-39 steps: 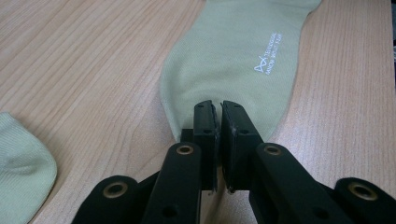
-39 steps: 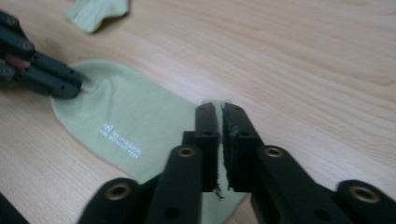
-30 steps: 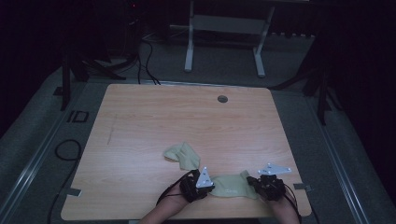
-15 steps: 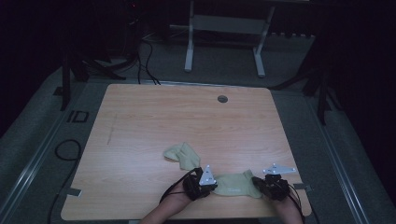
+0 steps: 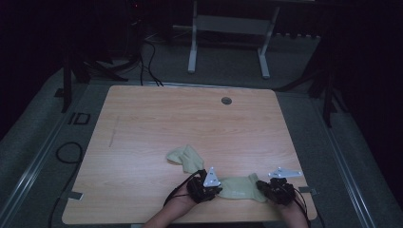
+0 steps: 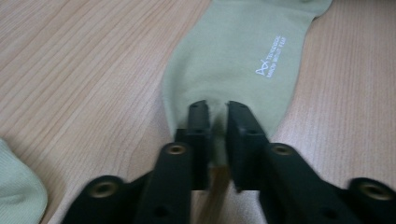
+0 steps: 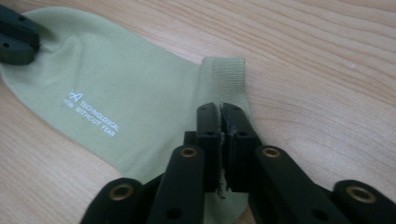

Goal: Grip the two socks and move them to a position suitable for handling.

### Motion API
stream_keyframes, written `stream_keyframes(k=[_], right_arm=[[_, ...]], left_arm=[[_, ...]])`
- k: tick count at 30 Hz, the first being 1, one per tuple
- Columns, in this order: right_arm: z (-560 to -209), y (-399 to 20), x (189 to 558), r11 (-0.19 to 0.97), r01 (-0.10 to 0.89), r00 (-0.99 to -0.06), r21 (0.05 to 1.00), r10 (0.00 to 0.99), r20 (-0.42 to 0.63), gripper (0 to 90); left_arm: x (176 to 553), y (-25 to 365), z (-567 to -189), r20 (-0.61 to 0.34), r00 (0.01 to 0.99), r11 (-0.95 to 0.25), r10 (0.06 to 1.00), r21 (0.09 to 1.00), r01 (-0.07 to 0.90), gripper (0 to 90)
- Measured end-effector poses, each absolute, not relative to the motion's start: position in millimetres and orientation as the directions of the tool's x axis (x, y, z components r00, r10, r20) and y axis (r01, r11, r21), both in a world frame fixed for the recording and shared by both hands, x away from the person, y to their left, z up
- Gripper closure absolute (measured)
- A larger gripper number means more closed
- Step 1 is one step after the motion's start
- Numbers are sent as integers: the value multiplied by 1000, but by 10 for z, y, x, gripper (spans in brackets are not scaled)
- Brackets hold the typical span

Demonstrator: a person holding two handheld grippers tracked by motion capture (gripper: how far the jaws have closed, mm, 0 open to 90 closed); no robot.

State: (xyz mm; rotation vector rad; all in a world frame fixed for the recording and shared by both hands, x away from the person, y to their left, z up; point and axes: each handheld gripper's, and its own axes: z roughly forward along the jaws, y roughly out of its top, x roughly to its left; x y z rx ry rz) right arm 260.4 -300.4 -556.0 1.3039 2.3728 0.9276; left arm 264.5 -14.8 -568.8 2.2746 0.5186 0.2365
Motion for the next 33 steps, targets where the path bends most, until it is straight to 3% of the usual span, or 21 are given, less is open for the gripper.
stream_keyframes(k=[1, 2, 5, 13, 21, 33], right_arm=[[-5548, -2995, 2599, 389, 651, -557, 652, 828, 62, 829], [-5487, -2968, 2585, 389, 638, -561, 665, 826, 55, 775], [-5390, -2932, 2597, 389, 614, -561, 687, 827, 34, 686], [-5186, -2782, 2791, 403, 582, -581, 706, 813, 15, 581], [-5085, -2506, 2989, 427, 557, -611, 712, 791, 4, 565], [-5009, -1906, 3275, 481, 523, -676, 704, 737, -2, 534]], left_arm=[[2649, -145, -5658, -15, 896, -603, 444, 734, 311, 726], [2644, -137, -5636, -21, 894, -593, 447, 741, 314, 625], [2613, -93, -5542, -14, 880, -574, 475, 753, 322, 517], [2475, 297, -5426, -60, 853, -507, 518, 782, 363, 516], [2378, 827, -5491, -79, 770, -424, 633, 797, 430, 517], [2290, 1430, -5602, -95, 695, -358, 712, 803, 477, 527]])
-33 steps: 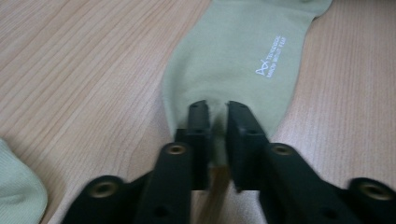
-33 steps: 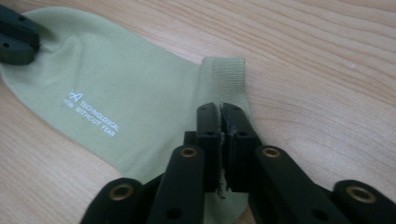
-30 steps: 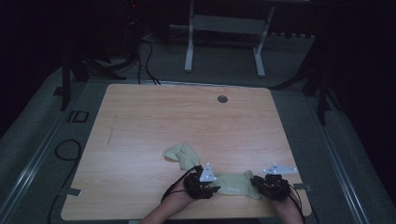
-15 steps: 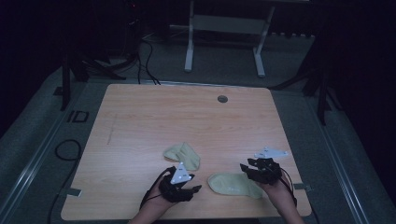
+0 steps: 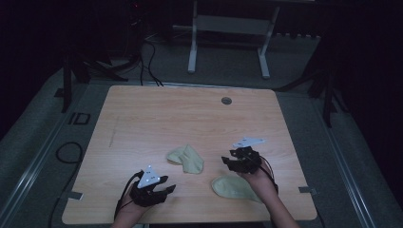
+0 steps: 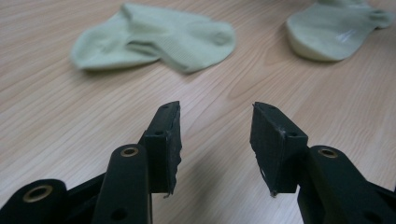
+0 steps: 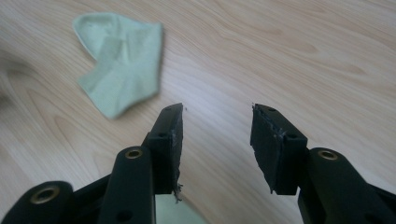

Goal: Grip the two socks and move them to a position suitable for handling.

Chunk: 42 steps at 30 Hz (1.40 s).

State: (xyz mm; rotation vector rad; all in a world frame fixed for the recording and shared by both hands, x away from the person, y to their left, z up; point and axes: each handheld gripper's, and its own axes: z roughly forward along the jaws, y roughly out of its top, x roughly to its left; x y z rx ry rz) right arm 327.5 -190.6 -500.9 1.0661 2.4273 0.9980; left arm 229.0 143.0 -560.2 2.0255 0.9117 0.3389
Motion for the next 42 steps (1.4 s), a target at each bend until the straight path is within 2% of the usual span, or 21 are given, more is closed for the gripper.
stream_keyframes(k=[7, 16, 19, 31, 34, 35, 37, 38, 39, 40, 41, 42], right_arm=[[-5036, -1487, 3430, 516, 516, -712, 684, 702, 7, 502], [-5190, -960, 3593, 527, 535, -736, 660, 675, 57, 434], [-5272, -812, 3650, 535, 546, -734, 644, 677, 60, 384], [-5519, -404, 3803, 559, 580, -716, 593, 697, 43, 362], [-5534, -372, 3779, 580, 557, -719, 594, 695, -4, 394], [-5542, -356, 3746, 606, 530, -726, 593, 686, -53, 447], [-5534, -360, 3731, 609, 524, -728, 595, 683, -58, 583], [-5529, -358, 3725, 618, 514, -735, 594, 675, -67, 626], [-5529, -358, 3725, 618, 514, -735, 594, 675, -67, 626], [-5528, -355, 3721, 621, 511, -738, 594, 672, -67, 667], [-5524, -339, 3721, 635, 497, -744, 591, 663, -86, 744], [-5514, -333, 3735, 639, 501, -744, 583, 662, -87, 759]], left_arm=[[2221, 1597, -5646, -104, 673, -338, 732, 803, 492, 526], [2210, 1604, -5675, -114, 665, -329, 738, 800, 502, 524], [2203, 1601, -5680, -112, 661, -323, 742, 804, 499, 524], [2182, 1625, -5685, -121, 655, -306, 746, 811, 498, 508], [2186, 1634, -5690, -120, 650, -303, 750, 812, 500, 508], [2186, 1633, -5693, -120, 649, -303, 751, 811, 500, 508], [2187, 1629, -5697, -118, 649, -305, 752, 810, 500, 508], [2186, 1627, -5696, -116, 649, -306, 752, 811, 499, 508], [2186, 1627, -5696, -116, 649, -306, 752, 811, 499, 508], [2185, 1628, -5689, -111, 649, -306, 753, 813, 495, 508], [2186, 1629, -5688, -109, 648, -306, 754, 815, 493, 508], [2191, 1633, -5687, -110, 647, -304, 754, 815, 493, 508]])
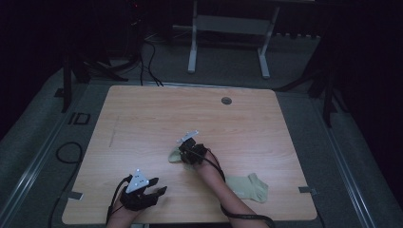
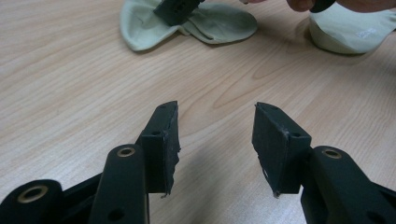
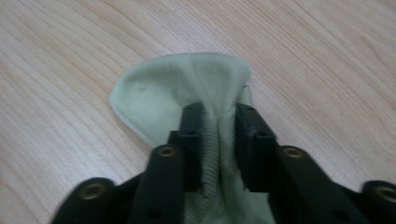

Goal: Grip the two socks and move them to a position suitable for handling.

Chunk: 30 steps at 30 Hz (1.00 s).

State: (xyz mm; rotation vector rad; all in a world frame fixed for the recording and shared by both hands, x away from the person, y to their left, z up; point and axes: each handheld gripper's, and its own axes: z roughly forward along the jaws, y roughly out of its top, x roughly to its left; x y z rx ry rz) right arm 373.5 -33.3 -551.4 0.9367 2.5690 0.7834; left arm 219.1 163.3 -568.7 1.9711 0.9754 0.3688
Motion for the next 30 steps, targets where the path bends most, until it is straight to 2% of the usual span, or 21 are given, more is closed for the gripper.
stream_keyframes(k=[7, 18, 23, 30], right_arm=[[-5353, -481, 3809, 613, 519, -730, 596, 681, -63, 775], [-4891, -1163, 3921, 520, 556, -650, 649, 759, -51, 776], [-4882, -1544, 3943, 499, 590, -599, 634, 798, -71, 776], [-5017, -1916, 3848, 463, 628, -574, 625, 819, -30, 776]], left_arm=[[2198, 1660, -5688, -121, 643, -291, 756, 818, 496, 508], [2195, 1610, -5697, -115, 648, -297, 753, 820, 490, 508], [2210, 1582, -5701, -116, 655, -302, 746, 818, 489, 508], [2245, 1514, -5712, -123, 663, -302, 738, 819, 488, 508]])
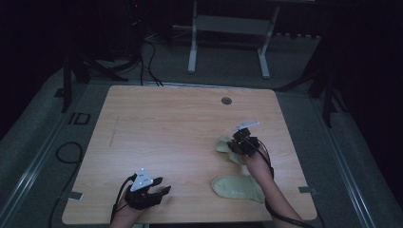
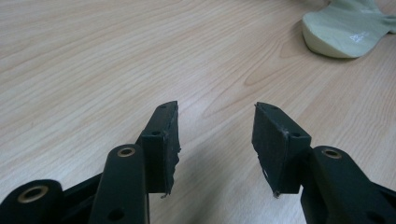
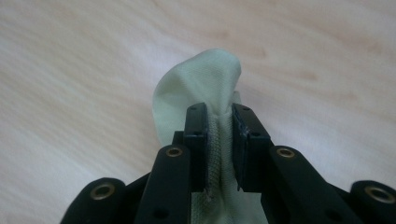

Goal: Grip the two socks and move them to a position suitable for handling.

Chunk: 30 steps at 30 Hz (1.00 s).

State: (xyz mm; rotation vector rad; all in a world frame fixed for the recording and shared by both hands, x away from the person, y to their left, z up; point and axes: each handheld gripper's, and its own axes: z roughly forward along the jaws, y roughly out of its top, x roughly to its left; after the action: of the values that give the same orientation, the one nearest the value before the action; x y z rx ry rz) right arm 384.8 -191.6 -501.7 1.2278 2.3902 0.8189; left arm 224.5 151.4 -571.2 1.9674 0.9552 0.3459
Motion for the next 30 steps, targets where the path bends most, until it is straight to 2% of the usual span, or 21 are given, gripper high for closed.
stream_keyframes(k=[5, 7, 10, 12, 14, 15, 19, 24, 28, 30], right_arm=[[-5210, -2008, 3769, 466, 652, -588, 599, 809, 11, 773], [-5283, -1993, 3757, 483, 652, -593, 584, 805, -4, 768], [-5359, -1974, 3753, 488, 656, -587, 576, 809, -17, 759], [-5458, -1965, 3758, 480, 664, -578, 573, 816, -15, 704], [-5476, -1961, 3739, 472, 656, -579, 589, 815, -7, 601], [-5476, -1961, 3739, 472, 656, -579, 589, 815, -7, 601], [-5511, -1891, 3671, 500, 623, -591, 602, 805, -56, 498], [-5502, -1898, 3671, 472, 634, -581, 613, 814, -26, 410], [-5373, -1995, 3626, 411, 634, -564, 655, 825, 28, 416], [-5310, -2022, 3560, 405, 620, -566, 671, 824, 26, 469]], left_arm=[[2290, 1403, -5684, -102, 694, -316, 713, 836, 448, 509], [2325, 1343, -5659, -80, 703, -331, 707, 841, 429, 508], [2407, 1258, -5617, -99, 714, -318, 693, 847, 426, 508], [2454, 1193, -5602, -105, 722, -317, 684, 849, 423, 508], [2479, 1132, -5597, -99, 729, -329, 677, 845, 421, 508], [2479, 1132, -5597, -99, 729, -329, 677, 845, 421, 508], [2583, 948, -5545, -81, 755, -362, 650, 841, 402, 508], [2754, 754, -5439, -76, 771, -373, 632, 842, 389, 508], [2912, 557, -5359, -45, 786, -392, 617, 848, 357, 508], [3003, 457, -5327, -22, 789, -408, 614, 847, 341, 509]])
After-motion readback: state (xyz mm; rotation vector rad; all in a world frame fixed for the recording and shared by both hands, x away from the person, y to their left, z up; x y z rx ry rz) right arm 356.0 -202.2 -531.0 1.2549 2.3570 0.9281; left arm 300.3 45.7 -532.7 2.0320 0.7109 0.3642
